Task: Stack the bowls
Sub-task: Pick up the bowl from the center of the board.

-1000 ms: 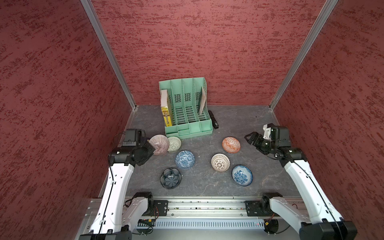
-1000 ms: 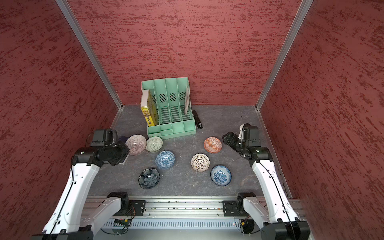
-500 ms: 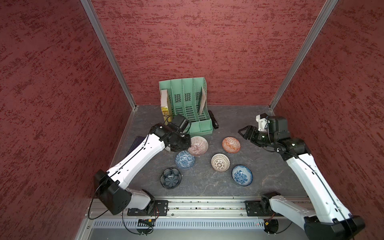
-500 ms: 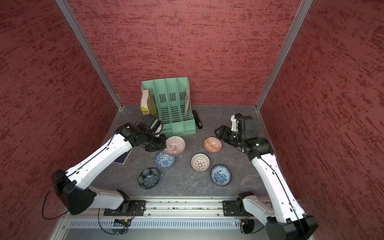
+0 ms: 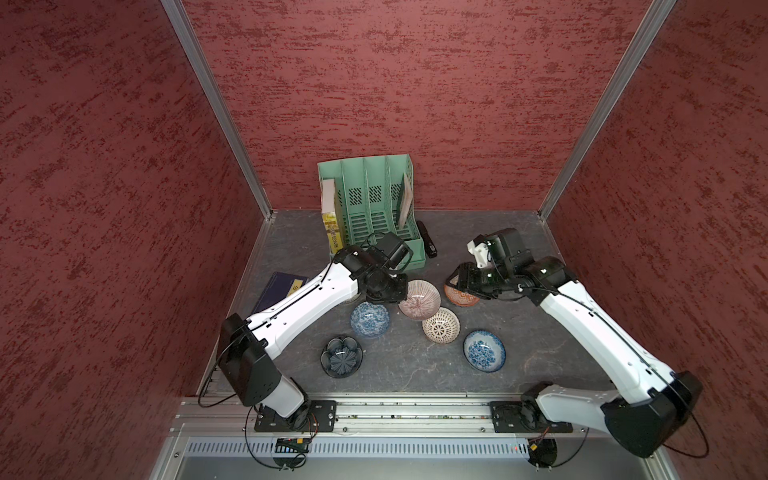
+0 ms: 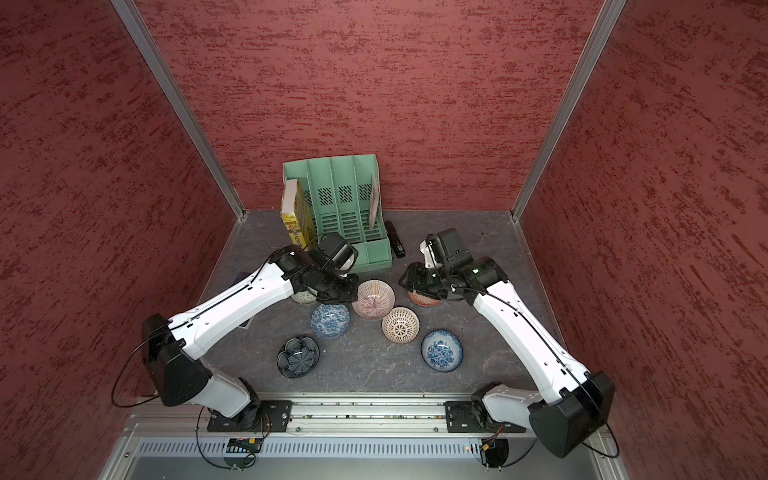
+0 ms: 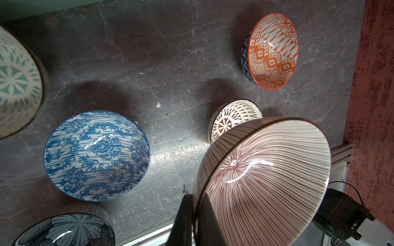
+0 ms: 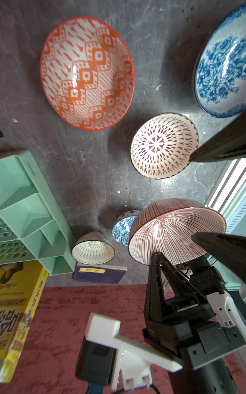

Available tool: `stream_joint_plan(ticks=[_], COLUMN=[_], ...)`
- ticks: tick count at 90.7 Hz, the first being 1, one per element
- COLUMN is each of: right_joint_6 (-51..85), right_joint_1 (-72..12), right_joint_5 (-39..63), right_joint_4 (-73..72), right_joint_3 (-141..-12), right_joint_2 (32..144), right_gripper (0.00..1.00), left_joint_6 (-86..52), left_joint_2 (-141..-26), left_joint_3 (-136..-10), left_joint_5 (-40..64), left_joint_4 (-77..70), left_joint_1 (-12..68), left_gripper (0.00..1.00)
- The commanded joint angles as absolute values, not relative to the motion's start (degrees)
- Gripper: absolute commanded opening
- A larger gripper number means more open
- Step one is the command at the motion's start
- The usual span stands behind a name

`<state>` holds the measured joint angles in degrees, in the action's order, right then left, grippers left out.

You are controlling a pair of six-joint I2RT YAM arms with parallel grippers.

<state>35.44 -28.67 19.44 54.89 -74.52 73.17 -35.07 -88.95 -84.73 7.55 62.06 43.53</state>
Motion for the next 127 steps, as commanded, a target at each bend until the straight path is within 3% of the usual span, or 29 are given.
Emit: stream_joint_plan(ticks=[1,37,86,100,120,122,127], right_joint_6=[34.13,33.49,33.13,33.29,33.1,32.88,32.62], right_joint_1=[-31.34,-35.69,-38.1,-38.38,-38.49,-38.43,-37.97], right_joint_5=[17.85,15.5,14.15,14.41,13.75,13.55,13.35], right_joint_4=[58.17,60.01,61.26,61.58,61.77,61.54,60.57], right_joint_3=[-77.05,-78.41,-78.45,-78.74,-79.48,-79.53,-79.3], right_joint_2=[75.46,79.47,83.0,83.14,84.72,84.59,84.32], right_gripper=[0.54,0.33,0.21,0.07,0.0,0.0,0.0], left_joint_6=[-34.54,-34.5,-34.45,-34.56,-34.43,-34.45,-34.45], left_joint_2=[-89.34,-90.32,-90.45,-90.65,-90.29,-90.18,-89.58], left_joint_3=[-87.27,-87.41,-87.26,-87.19,-87.02,-87.1,-87.11], left_joint_5=[6.44,4.99,5.11,5.05,5.17,4.94,3.9], left_joint_4=[60.86,61.76,61.58,61.55,61.27,61.39,62.41], left_joint_1=[44.24,44.51,45.59,45.6,45.69,45.68,45.27], left_gripper=[0.0,0.0,0.0,0.0,0.0,0.08,0.48])
